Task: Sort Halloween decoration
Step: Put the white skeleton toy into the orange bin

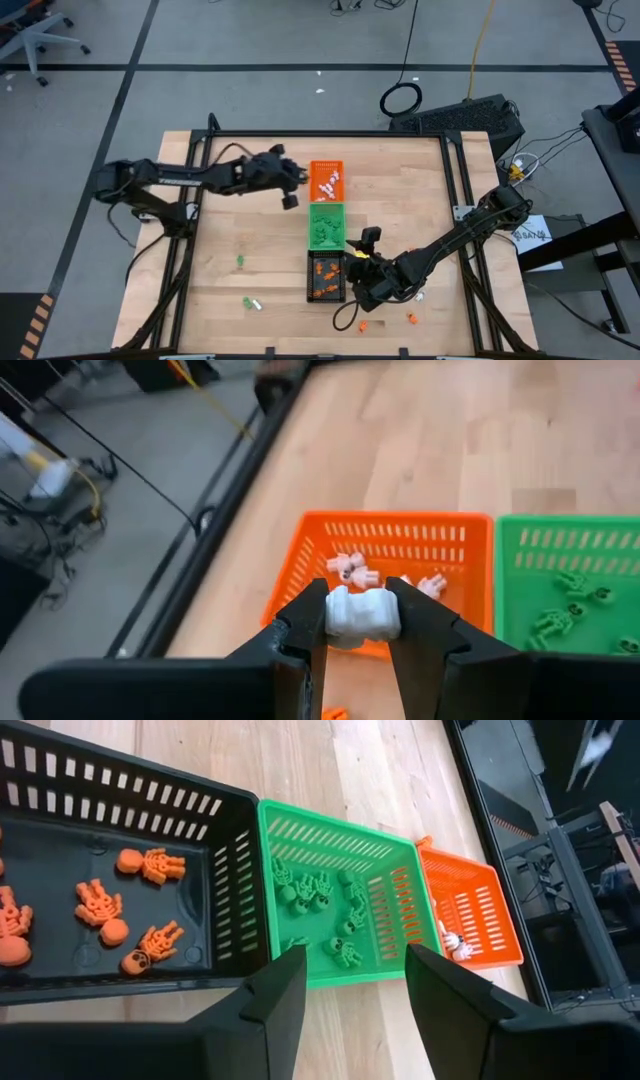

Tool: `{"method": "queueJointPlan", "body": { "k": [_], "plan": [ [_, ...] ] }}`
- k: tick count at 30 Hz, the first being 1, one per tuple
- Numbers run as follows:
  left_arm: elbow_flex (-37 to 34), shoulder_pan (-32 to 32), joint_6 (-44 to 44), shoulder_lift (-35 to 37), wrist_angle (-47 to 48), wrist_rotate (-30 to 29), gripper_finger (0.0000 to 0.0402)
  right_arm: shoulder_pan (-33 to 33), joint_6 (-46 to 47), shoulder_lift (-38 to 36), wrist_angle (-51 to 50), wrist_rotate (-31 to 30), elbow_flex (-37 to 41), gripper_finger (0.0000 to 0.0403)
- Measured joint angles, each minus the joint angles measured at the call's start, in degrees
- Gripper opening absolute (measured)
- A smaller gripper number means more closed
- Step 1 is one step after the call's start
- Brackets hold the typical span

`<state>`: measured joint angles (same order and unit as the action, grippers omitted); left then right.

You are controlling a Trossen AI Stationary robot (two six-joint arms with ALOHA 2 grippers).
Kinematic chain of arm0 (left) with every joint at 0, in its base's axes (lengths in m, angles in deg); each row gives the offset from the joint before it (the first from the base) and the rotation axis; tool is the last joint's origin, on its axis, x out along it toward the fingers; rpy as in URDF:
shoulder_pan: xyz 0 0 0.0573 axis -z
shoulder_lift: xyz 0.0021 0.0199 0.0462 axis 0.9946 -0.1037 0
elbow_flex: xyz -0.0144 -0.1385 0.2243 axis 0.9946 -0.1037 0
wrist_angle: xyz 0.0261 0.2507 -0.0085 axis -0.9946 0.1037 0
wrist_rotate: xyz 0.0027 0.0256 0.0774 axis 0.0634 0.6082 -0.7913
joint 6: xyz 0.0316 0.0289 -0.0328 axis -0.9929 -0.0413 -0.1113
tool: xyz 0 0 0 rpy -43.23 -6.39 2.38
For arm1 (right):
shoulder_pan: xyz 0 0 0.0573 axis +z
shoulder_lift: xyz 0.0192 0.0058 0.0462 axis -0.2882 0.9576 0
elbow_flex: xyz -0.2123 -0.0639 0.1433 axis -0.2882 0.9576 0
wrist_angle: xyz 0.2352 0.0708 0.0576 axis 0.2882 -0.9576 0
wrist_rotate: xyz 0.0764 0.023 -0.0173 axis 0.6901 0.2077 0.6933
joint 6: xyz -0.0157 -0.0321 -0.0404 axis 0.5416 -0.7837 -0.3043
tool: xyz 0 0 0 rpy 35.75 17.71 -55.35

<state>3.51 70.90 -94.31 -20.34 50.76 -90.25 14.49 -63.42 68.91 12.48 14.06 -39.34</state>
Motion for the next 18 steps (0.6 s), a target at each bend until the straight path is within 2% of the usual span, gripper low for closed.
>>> {"method": "queueJointPlan", "body": {
  "k": [10,18],
  "plan": [
    [18.2,0.0,1.5,-18.6,14.9,0.0,0.0083,0.1,1.7,0.0,-0.2,0.2,0.0,0.0159],
    [24.1,0.0,1.1,-26.1,18.9,0.0,0.0083,1.4,2.6,0.0,-0.4,0.2,0.0,0.0159]
  ]
}}
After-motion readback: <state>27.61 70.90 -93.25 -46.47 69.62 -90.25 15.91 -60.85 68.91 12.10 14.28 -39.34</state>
